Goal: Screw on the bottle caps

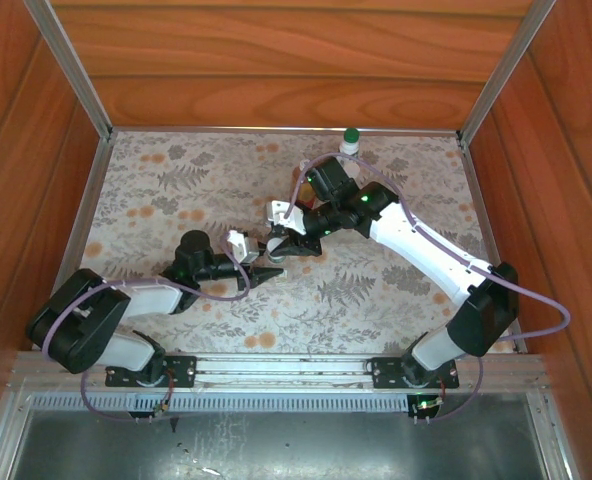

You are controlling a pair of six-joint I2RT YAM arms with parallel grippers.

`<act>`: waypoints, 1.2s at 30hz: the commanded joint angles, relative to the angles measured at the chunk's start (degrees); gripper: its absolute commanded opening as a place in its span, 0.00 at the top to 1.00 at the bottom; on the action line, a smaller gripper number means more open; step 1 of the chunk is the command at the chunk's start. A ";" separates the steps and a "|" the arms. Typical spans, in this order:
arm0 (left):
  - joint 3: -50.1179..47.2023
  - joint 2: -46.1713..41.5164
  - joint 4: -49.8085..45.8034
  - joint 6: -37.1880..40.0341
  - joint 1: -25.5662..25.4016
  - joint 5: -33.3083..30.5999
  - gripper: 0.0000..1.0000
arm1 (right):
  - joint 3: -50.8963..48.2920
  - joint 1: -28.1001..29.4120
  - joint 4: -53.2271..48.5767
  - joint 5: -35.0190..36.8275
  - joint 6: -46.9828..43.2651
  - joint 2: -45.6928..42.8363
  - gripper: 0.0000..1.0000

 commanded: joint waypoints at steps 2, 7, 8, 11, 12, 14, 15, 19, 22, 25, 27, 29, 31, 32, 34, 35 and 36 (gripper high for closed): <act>-0.05 -2.41 -0.35 1.22 -0.22 -3.10 0.48 | -0.28 -0.10 0.80 1.26 3.29 0.02 0.68; 2.07 -3.71 -1.15 2.58 -0.21 -11.51 0.48 | -3.49 -0.02 7.07 7.05 12.01 -1.73 0.72; 2.76 -3.78 -1.42 2.92 -0.22 -13.92 0.48 | -4.22 -0.02 8.89 9.32 15.23 -2.19 0.72; 5.01 -3.52 -1.93 4.34 -0.77 -22.17 0.48 | -8.31 0.11 17.58 18.60 27.55 -3.99 0.78; 6.00 -3.13 -2.02 4.58 -1.18 -24.78 0.48 | -9.77 0.36 20.35 22.78 32.70 -4.48 0.84; 7.59 -2.08 -2.11 5.60 -2.08 -29.02 0.48 | -10.92 1.51 21.96 28.84 39.93 -4.95 0.86; 8.35 -1.50 -2.11 6.40 -2.48 -30.34 0.48 | -11.41 2.48 22.52 32.19 43.49 -5.13 0.88; 9.50 -0.22 -2.84 8.48 -3.39 -31.52 0.48 | -12.14 5.98 21.25 38.17 53.65 -5.61 0.88; 8.00 -0.42 -3.52 9.65 -3.31 -29.88 0.48 | -14.04 6.13 23.18 35.83 52.67 -8.05 0.74; 4.89 -1.06 -3.95 13.35 -3.32 -27.14 0.48 | -16.00 5.84 26.08 34.30 46.30 -12.22 0.53; 2.64 -2.22 -4.32 15.86 -3.39 -26.15 0.48 | -15.96 5.78 25.43 33.35 41.17 -14.35 0.43; 0.76 -3.56 -5.33 18.73 -3.44 -25.66 0.48 | -15.69 5.78 22.63 27.49 29.36 -16.19 0.36; -0.61 -4.98 -6.73 21.64 -3.40 -25.69 0.48 | -14.70 6.13 17.28 22.85 18.76 -16.93 0.32; -0.98 -5.51 -7.31 22.89 -3.40 -25.74 0.48 | -13.71 6.34 14.20 22.14 14.55 -16.85 0.31; -1.44 -6.39 -8.58 25.41 -3.40 -25.74 0.48 | -11.73 7.42 7.85 24.41 5.44 -16.14 0.27; -1.49 -6.72 -8.96 26.09 -3.42 -25.69 0.48 | -11.01 8.07 6.09 26.57 2.44 -15.81 0.26; -1.49 -7.00 -9.45 26.75 -3.39 -25.50 0.48 | -9.99 8.85 4.21 29.11 -1.36 -15.08 0.25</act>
